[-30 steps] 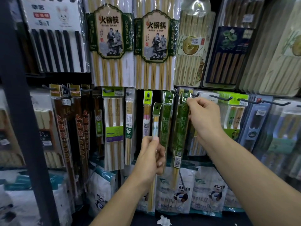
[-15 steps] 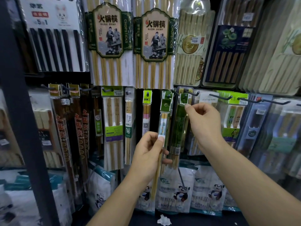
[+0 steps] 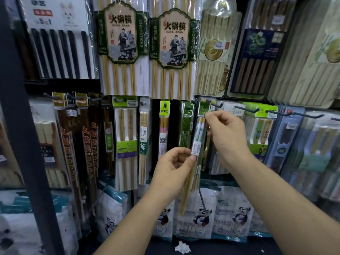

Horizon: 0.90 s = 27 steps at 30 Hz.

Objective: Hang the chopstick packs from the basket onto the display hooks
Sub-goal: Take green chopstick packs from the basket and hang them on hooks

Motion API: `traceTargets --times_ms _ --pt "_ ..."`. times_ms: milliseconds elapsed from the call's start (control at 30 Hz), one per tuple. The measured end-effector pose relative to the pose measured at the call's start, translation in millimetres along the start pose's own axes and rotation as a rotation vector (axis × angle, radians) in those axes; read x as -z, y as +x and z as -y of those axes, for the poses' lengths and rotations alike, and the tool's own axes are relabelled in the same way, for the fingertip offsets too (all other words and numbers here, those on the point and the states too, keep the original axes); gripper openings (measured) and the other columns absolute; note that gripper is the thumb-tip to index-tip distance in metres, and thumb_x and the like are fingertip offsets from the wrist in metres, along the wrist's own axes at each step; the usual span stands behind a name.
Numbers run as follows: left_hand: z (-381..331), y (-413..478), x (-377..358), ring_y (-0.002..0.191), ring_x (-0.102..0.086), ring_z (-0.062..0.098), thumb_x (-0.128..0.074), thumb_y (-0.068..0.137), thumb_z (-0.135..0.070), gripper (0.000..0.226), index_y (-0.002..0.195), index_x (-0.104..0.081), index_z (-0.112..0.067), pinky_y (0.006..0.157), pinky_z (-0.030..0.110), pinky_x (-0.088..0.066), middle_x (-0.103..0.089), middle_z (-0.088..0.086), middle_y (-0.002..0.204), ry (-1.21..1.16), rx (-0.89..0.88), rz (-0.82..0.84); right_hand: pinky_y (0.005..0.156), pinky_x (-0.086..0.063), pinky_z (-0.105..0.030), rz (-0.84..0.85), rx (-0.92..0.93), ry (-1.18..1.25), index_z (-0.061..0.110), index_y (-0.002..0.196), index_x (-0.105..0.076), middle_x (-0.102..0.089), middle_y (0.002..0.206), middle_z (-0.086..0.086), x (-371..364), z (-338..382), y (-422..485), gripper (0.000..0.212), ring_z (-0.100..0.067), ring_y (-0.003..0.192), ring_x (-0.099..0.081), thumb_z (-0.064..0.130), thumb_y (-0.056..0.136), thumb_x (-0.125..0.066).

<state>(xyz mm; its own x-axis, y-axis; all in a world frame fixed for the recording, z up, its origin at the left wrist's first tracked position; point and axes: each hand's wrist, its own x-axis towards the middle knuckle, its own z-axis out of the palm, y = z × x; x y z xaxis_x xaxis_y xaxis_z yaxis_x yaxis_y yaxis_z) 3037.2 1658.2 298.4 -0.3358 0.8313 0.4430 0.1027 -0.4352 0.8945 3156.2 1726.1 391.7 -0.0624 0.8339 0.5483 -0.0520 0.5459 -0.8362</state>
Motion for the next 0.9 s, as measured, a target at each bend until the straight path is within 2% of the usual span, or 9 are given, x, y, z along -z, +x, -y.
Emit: traceTargets --times_ms 67,100,233,433,533,667,800,900 --pt "2 0 -1 0.081 -0.068 0.009 -0.074 0.094 -0.016 0.011 0.097 -0.074 -0.026 0.07 0.025 -0.058 -0.074 -0.005 0.086 0.016 0.043 0.035 0.063 -0.048 -0.026 -0.047 -0.03 0.012 0.012 0.078 -0.07 -0.059 0.069 -0.001 1 0 7 0.023 -0.011 0.062 -0.051 0.024 0.097 -0.065" --pt "3 -1 -3 0.081 -0.068 0.011 -0.074 0.093 -0.017 0.009 0.097 -0.074 -0.025 0.07 0.028 -0.06 -0.074 -0.003 0.087 0.011 0.066 0.055 0.062 -0.048 -0.024 -0.064 -0.038 0.023 0.009 0.078 -0.07 -0.058 0.069 -0.002 1 -1 10 0.025 -0.01 0.061 -0.051 0.025 0.097 -0.065" --pt "6 0 -11 0.084 -0.067 0.021 -0.075 0.093 -0.017 0.005 0.097 -0.074 -0.021 0.078 0.045 -0.062 -0.074 0.009 0.093 0.017 0.092 0.062 0.067 -0.047 -0.02 -0.076 -0.025 0.014 -0.004 0.083 -0.066 -0.052 0.07 -0.008 1 -5 16 0.034 -0.012 0.062 -0.048 0.027 0.098 -0.065" --pt "11 2 -13 0.074 -0.065 0.013 -0.075 0.094 -0.021 0.005 0.092 -0.074 -0.026 0.071 0.032 -0.061 -0.07 -0.003 0.08 0.046 0.064 0.035 0.067 -0.046 -0.021 -0.073 0.014 -0.016 -0.008 0.08 -0.059 -0.044 0.067 -0.009 -2 -9 20 0.043 -0.015 0.064 -0.043 0.031 0.098 -0.064" --pt "15 4 -14 0.073 -0.066 0.011 -0.072 0.095 -0.026 0.004 0.092 -0.072 -0.029 0.069 0.028 -0.06 -0.069 -0.008 0.077 0.123 0.047 0.013 0.062 -0.046 -0.017 -0.054 0.051 -0.064 -0.002 0.079 -0.062 -0.046 0.063 -0.002 -2 -12 21 0.039 -0.012 0.061 -0.044 0.031 0.099 -0.062" --pt "22 3 -18 0.074 -0.066 0.006 -0.068 0.097 -0.032 0.005 0.094 -0.071 -0.03 0.071 0.032 -0.061 -0.07 -0.008 0.078 0.286 0.015 -0.028 0.064 -0.049 -0.028 -0.026 0.056 -0.131 0.016 0.078 -0.069 -0.058 0.063 0.01 1 -22 21 0.022 -0.005 0.061 -0.051 0.029 0.095 -0.066" --pt "27 5 -25 0.073 -0.067 0.002 -0.067 0.097 -0.036 0.009 0.098 -0.072 -0.028 0.071 0.035 -0.062 -0.07 -0.013 0.077 0.475 -0.012 -0.074 0.061 -0.045 -0.024 -0.02 0.077 -0.189 0.023 0.079 -0.072 -0.056 0.055 0.018 8 -33 25 0.022 -0.001 0.057 -0.049 0.038 0.094 -0.068" --pt "31 6 -28 0.074 -0.068 0.001 -0.067 0.097 -0.034 0.012 0.102 -0.073 -0.024 0.074 0.036 -0.062 -0.07 -0.015 0.078 0.544 -0.009 -0.081 0.06 -0.043 -0.019 -0.015 0.105 -0.229 0.025 0.079 -0.071 -0.058 0.056 0.02 8 -37 30 0.021 0.003 0.057 -0.051 0.038 0.095 -0.068"
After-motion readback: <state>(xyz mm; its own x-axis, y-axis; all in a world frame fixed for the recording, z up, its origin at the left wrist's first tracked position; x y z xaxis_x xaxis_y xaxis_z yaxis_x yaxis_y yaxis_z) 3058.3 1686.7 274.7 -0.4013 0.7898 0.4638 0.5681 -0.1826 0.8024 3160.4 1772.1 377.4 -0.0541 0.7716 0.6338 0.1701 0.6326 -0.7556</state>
